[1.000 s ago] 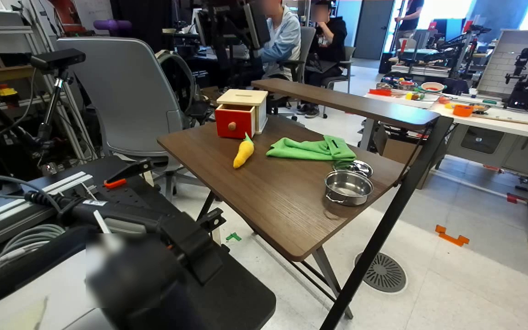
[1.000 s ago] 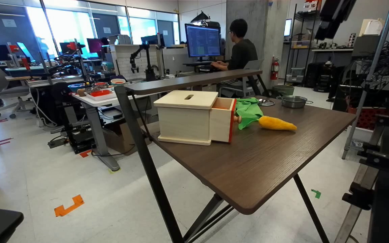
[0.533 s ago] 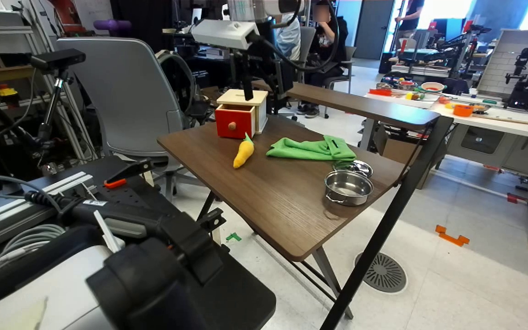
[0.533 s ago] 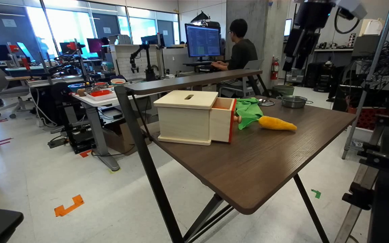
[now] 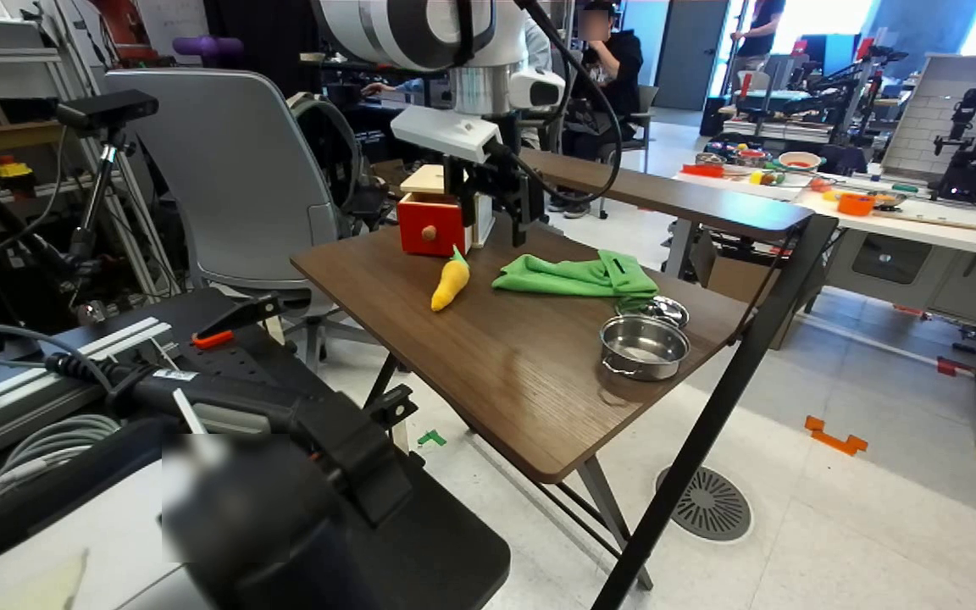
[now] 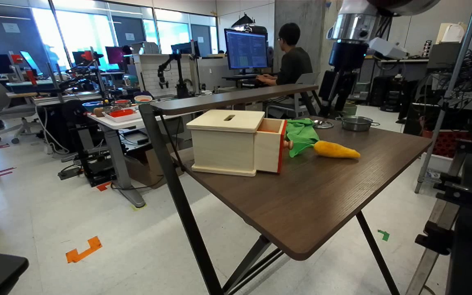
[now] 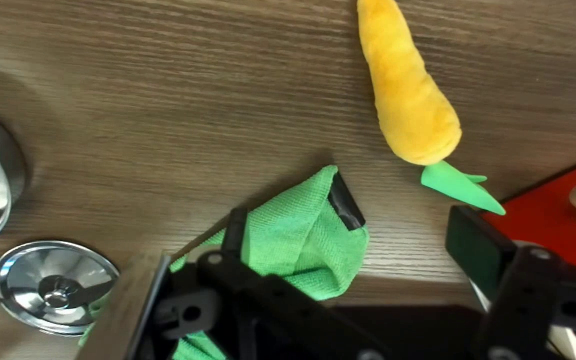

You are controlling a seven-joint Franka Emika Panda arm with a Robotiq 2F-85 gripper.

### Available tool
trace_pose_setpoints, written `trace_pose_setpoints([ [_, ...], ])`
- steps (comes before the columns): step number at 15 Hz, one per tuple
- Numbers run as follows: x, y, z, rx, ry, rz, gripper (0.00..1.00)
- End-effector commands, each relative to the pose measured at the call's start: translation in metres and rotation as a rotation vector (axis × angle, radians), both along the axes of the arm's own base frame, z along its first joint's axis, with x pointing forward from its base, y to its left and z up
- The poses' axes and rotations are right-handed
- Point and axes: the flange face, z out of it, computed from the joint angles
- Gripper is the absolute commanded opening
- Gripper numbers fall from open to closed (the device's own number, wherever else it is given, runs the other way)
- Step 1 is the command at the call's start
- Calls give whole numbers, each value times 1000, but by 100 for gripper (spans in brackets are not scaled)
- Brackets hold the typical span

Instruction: Clean up the place

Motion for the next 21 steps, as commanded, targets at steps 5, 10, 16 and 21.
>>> trace_pose_setpoints([
  [5, 32, 17, -43, -5, 22, 47, 100],
  [10, 42, 33, -60, -16, 32, 88, 100],
  [16, 49, 45, -76, -31, 41, 133, 100],
  [21, 50, 50, -91, -23, 68, 158, 70],
])
